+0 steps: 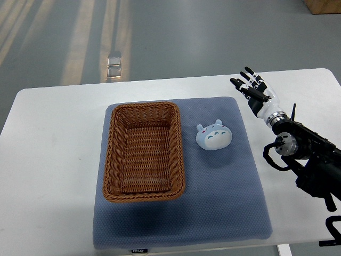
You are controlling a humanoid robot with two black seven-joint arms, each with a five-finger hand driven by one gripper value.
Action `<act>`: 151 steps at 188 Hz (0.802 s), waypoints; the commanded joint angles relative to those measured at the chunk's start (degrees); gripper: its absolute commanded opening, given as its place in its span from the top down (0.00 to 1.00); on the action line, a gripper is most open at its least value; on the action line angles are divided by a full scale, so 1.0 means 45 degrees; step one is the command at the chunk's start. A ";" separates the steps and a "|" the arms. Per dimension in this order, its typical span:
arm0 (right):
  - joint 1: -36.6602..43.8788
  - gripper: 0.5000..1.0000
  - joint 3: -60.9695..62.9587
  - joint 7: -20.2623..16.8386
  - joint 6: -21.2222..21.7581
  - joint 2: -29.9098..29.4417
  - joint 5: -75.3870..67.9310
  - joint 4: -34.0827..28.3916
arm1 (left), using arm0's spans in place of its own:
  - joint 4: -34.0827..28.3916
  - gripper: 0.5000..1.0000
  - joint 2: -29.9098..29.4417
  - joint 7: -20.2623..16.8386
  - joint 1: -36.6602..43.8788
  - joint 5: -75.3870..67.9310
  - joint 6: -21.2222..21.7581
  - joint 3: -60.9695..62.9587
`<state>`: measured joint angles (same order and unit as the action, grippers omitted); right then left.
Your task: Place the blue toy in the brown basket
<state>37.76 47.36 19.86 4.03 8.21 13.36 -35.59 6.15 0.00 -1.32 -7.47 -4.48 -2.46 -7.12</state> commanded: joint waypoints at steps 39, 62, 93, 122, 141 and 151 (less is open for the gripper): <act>0.0006 0.17 0.0002 0.0000 0.0022 0.0012 0.0000 -0.0020 | 0.0001 0.00 0.0000 -0.0058 0.0000 -0.0001 -0.0001 0.0001; 0.0006 0.17 -0.0017 0.0000 0.0022 0.0012 0.0019 -0.0020 | -0.0019 0.00 0.0000 -0.0058 0.0000 -0.0001 -0.0001 0.0001; 0.0006 0.17 -0.0017 0.0000 0.0022 0.0031 0.0019 -0.0020 | 0.0001 0.00 0.0000 -0.0058 0.0000 -0.0001 -0.0001 0.0001; 0.0026 0.17 -0.0056 0.0000 0.0061 0.0051 0.0019 -0.0020 | -0.0019 0.00 0.0000 -0.0058 0.0000 -0.0001 -0.0001 0.0001; 0.0026 0.17 -0.0056 0.0020 0.0100 0.0070 0.0039 -0.0020 | 0.0001 0.00 0.0000 -0.0058 0.0000 -0.0001 -0.0001 0.0001; 0.0026 0.17 -0.0056 0.0020 0.0100 0.0070 0.0039 -0.0039 | -0.0019 0.00 0.0000 -0.0058 0.0000 -0.0001 -0.0001 0.0001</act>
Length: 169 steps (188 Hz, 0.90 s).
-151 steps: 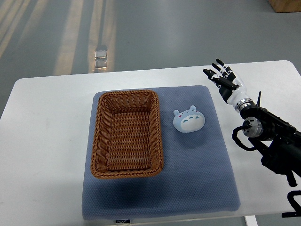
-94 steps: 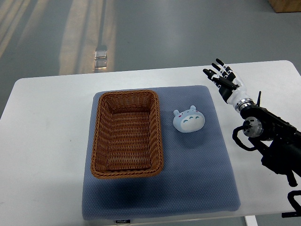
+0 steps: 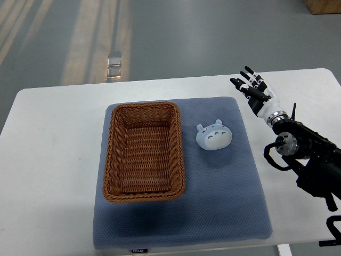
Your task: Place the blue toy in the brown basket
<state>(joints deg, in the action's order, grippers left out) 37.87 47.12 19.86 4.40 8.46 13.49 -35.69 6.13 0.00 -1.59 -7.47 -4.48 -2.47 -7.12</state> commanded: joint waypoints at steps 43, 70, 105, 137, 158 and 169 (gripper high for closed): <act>0.0042 0.17 -0.0177 0.0019 0.0077 0.0092 0.0167 -0.0097 | -0.0014 0.00 0.0000 0.0001 0.0000 0.0000 0.0002 0.0001; 0.0081 0.17 -0.0334 0.0019 0.0174 0.0229 0.0421 -0.0156 | -0.0014 0.00 0.0000 0.0001 0.0000 0.0000 0.0002 -0.0019; 0.0159 0.17 -0.0607 0.0117 0.0858 0.0795 0.2607 -0.0292 | -0.0014 0.00 0.0000 0.0001 0.0000 0.0000 0.0002 -0.0019; 0.0276 0.17 -0.1251 0.0702 0.1268 0.1810 0.4092 -0.0507 | -0.0034 0.00 0.0000 0.0001 0.0000 0.0000 0.0002 -0.0038; 0.0471 0.17 -0.2091 0.1386 0.1268 0.2553 0.5284 -0.0937 | -0.0034 0.00 0.0000 0.0001 0.0000 0.0000 0.0022 -0.0038; 0.0627 0.17 -0.2637 0.1933 0.1210 0.2826 0.5889 -0.1054 | -0.0034 0.00 0.0000 0.0001 0.0000 0.0000 0.0022 -0.0038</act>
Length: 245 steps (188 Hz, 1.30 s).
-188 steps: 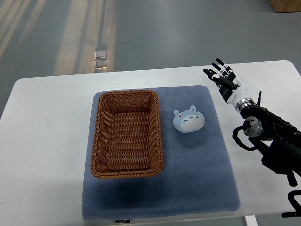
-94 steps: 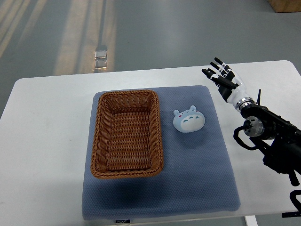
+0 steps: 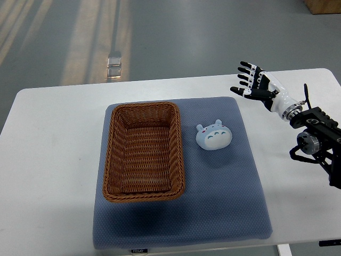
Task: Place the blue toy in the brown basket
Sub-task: 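Reach the right hand toward the pale-blue plush toy, fingers open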
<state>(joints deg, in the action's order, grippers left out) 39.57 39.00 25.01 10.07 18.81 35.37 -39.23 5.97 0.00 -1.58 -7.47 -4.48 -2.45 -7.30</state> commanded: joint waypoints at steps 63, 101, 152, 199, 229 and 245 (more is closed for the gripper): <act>0.0327 0.18 -0.2162 0.2220 -0.0343 0.1289 0.4776 -0.1028 | -0.0019 0.00 0.0000 0.0020 0.0019 0.0000 0.0017 0.0020; 0.0190 0.18 -0.2260 0.2220 -0.1143 0.1250 0.7431 -0.1087 | -0.0136 0.00 0.0000 0.0020 0.0039 0.0000 0.0017 0.0020; 0.0210 0.18 -0.2904 0.2220 -0.2140 0.1797 0.7999 -0.2278 | -0.0214 0.00 0.0000 0.0020 0.0039 0.0000 0.0017 0.0000; 0.0171 0.18 -0.2807 0.2220 -0.2081 0.2578 0.7784 -0.2415 | -0.0195 0.00 0.0000 0.0040 0.0039 0.0000 0.0017 0.0020; -0.0103 0.18 -0.2904 0.2220 -0.2003 0.2988 0.7784 -0.3157 | -0.0195 0.00 0.0000 0.0040 0.0039 -0.0019 0.0017 0.0020; -0.0161 0.18 -0.2944 0.2220 -0.2003 0.2969 0.7842 -0.3801 | -0.0195 0.00 0.0000 0.0040 0.0039 -0.0019 0.0017 0.0039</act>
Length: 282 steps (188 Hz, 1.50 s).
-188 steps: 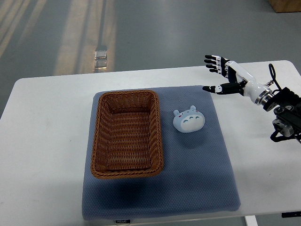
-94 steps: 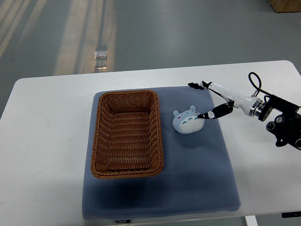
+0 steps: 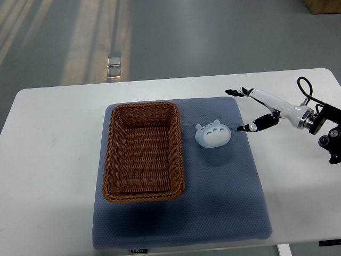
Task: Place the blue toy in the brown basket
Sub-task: 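Reach the right hand toward the pale-blue plush toy, fingers open, then close the right hand fingers around the plush toy and lift it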
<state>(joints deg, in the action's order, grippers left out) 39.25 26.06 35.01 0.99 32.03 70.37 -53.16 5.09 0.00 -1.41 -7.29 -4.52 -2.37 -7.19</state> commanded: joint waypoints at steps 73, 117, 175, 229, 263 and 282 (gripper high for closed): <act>0.0359 0.18 -0.1025 -0.0002 -0.0082 -0.0476 0.0593 -0.0805 | 0.0003 0.00 0.0000 0.0021 0.0000 -0.0010 -0.0001 0.0192; 0.0711 0.18 -0.1572 -0.0002 -0.0102 -0.1629 0.0593 0.0427 | 0.0022 0.00 0.0000 0.0021 0.0000 -0.0010 -0.0001 0.0212; 0.1023 0.23 -0.2119 -0.0002 -0.0102 -0.2254 0.0593 0.1188 | 0.0002 0.00 0.0000 0.0021 -0.0020 -0.0010 -0.0001 0.0212; 0.1043 0.45 -0.2549 -0.0002 -0.0141 -0.2351 0.0612 0.1774 | 0.0022 0.00 0.0000 0.0021 -0.0020 -0.0010 -0.0001 0.0212; 0.1101 0.73 -0.2529 -0.0002 -0.0531 -0.2332 0.0476 0.1833 | 0.0022 0.00 0.0000 0.0021 -0.0020 -0.0010 -0.0001 0.0212; 0.1140 0.87 -0.2412 -0.0002 -0.0688 -0.2312 0.0358 0.1794 | 0.0022 0.00 0.0000 0.0021 -0.0020 -0.0010 -0.0001 0.0212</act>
<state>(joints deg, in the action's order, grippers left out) 44.19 14.65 35.00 -1.29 21.52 72.56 -44.93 5.18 0.00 -1.31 -7.40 -4.56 -2.37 -6.24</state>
